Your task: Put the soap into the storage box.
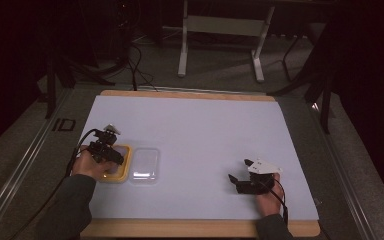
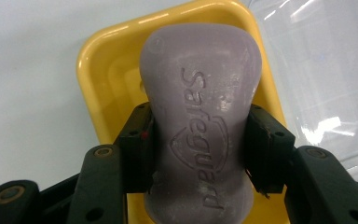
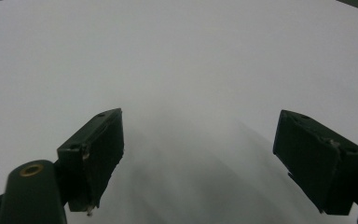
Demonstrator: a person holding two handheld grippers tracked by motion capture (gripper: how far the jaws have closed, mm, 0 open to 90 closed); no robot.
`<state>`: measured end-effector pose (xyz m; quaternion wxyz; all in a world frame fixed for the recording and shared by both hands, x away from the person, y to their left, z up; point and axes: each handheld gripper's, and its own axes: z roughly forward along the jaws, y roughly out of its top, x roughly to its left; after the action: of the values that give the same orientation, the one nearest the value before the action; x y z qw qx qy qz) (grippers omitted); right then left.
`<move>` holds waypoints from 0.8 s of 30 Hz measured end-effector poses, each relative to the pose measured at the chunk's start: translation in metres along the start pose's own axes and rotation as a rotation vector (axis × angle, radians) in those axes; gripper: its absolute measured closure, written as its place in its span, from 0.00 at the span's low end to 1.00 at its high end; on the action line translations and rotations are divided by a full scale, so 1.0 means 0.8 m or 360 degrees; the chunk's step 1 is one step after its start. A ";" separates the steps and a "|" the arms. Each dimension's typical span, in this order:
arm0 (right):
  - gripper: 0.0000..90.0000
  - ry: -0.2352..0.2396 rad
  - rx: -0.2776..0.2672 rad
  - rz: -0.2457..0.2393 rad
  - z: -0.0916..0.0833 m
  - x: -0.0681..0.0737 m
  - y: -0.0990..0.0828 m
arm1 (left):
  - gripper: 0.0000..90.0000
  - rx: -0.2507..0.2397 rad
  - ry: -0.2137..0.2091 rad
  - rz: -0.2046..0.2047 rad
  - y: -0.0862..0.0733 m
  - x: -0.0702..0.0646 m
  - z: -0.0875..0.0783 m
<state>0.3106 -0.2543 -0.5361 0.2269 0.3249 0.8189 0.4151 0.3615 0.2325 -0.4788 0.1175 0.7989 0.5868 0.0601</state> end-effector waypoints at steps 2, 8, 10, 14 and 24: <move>0.18 -0.0001 -0.0001 -0.0001 0.000 0.000 0.000 | 0.55 0.0009 0.0002 -0.0007 0.000 0.000 0.003; 0.18 0.0000 0.0000 -0.0001 0.000 0.000 0.000 | 0.55 0.0017 0.0003 -0.0047 0.001 0.003 0.009; 0.18 -0.0001 0.0002 -0.0001 0.000 0.000 0.000 | 0.55 0.0018 -0.0002 -0.0061 0.001 0.004 0.010; 0.18 -0.0001 0.0001 -0.0001 0.000 0.000 0.000 | 0.55 0.0024 -0.0006 -0.0083 0.001 0.004 0.013; 0.18 0.0000 0.0002 -0.0004 0.000 0.000 0.000 | 0.50 0.0006 -0.0054 -0.0067 0.002 0.003 0.012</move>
<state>0.3107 -0.2540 -0.5362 0.2271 0.3239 0.8197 0.4142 0.3662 0.2331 -0.4875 0.1270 0.7876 0.6015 0.0429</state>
